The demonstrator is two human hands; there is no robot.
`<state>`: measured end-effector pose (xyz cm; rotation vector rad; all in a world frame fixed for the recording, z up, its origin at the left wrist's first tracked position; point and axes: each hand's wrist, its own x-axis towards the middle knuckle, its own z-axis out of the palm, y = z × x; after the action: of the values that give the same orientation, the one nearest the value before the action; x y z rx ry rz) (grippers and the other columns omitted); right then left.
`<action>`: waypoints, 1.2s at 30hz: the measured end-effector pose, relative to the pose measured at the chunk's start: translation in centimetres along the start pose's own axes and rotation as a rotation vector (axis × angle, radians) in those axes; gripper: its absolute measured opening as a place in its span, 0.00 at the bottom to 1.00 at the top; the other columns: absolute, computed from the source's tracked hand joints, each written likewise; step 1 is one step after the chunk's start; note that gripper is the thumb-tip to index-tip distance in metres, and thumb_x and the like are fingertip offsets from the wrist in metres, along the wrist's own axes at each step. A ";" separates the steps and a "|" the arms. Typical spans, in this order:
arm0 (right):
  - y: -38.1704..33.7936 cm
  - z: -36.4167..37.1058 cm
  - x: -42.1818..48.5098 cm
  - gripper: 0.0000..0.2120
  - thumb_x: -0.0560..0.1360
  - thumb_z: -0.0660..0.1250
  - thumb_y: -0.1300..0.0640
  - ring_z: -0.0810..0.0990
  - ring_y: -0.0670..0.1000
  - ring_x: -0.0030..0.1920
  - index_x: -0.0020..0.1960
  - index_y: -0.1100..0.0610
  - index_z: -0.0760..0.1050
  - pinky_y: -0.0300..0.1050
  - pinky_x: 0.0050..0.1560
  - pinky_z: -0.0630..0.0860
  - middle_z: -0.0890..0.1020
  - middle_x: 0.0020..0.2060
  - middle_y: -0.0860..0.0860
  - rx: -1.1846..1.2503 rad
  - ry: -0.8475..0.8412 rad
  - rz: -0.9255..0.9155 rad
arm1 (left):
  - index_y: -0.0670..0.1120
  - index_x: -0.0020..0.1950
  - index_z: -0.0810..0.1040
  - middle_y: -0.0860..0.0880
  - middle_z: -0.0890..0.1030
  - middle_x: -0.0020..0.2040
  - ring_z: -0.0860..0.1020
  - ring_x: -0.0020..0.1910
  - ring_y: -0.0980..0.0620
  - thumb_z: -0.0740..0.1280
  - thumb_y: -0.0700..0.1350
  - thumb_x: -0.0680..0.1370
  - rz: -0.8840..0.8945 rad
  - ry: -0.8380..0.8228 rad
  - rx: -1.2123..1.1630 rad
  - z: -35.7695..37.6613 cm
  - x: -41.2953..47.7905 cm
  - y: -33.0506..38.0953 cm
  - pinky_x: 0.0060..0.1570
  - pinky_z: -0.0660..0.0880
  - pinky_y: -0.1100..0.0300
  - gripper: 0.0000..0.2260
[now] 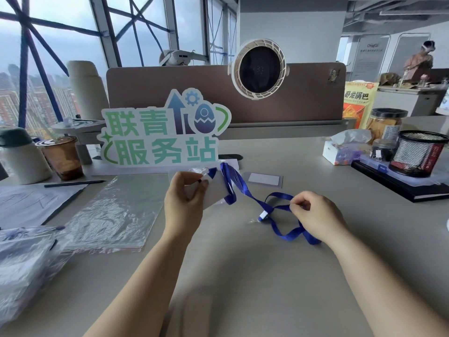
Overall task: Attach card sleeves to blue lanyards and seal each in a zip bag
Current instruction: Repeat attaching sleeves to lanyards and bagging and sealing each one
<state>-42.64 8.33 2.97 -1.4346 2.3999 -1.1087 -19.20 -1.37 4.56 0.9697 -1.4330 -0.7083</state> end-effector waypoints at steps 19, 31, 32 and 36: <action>-0.4 1.8 0.3 0.05 0.76 0.62 0.55 0.76 0.54 0.51 0.49 0.51 0.76 0.45 0.49 0.66 0.80 0.47 0.47 -0.271 0.100 -0.255 | 0.50 0.45 0.76 0.58 0.78 0.42 0.74 0.36 0.63 0.69 0.42 0.75 0.009 -0.177 0.021 0.6 -0.9 0.3 0.32 0.69 0.70 0.04; -1.2 0.6 0.2 0.06 0.77 0.62 0.55 0.78 0.50 0.37 0.46 0.57 0.73 0.46 0.38 0.73 0.82 0.35 0.47 0.487 0.215 0.051 | 0.53 0.42 0.74 0.56 0.78 0.42 0.74 0.36 0.62 0.69 0.42 0.75 0.001 -0.188 0.021 0.6 -0.8 0.3 0.30 0.68 0.71 0.07; -1.1 0.6 0.3 0.05 0.77 0.61 0.55 0.78 0.49 0.36 0.46 0.58 0.72 0.45 0.37 0.72 0.82 0.33 0.47 0.510 0.231 0.096 | 0.54 0.42 0.74 0.56 0.78 0.42 0.74 0.37 0.61 0.69 0.42 0.75 -0.007 -0.175 0.018 0.5 -0.7 0.3 0.31 0.68 0.70 0.08; -0.1 0.4 0.7 0.04 0.76 0.60 0.55 0.79 0.51 0.37 0.43 0.55 0.71 0.48 0.42 0.74 0.82 0.31 0.45 0.354 0.214 0.215 | 0.51 0.43 0.75 0.57 0.78 0.43 0.73 0.39 0.62 0.69 0.41 0.75 -0.013 -0.125 -0.039 0.4 -0.6 0.4 0.33 0.68 0.74 0.06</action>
<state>-42.77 7.47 2.91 -0.9659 2.2660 -1.5948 -19.68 -0.75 4.55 0.9181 -1.5173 -0.8154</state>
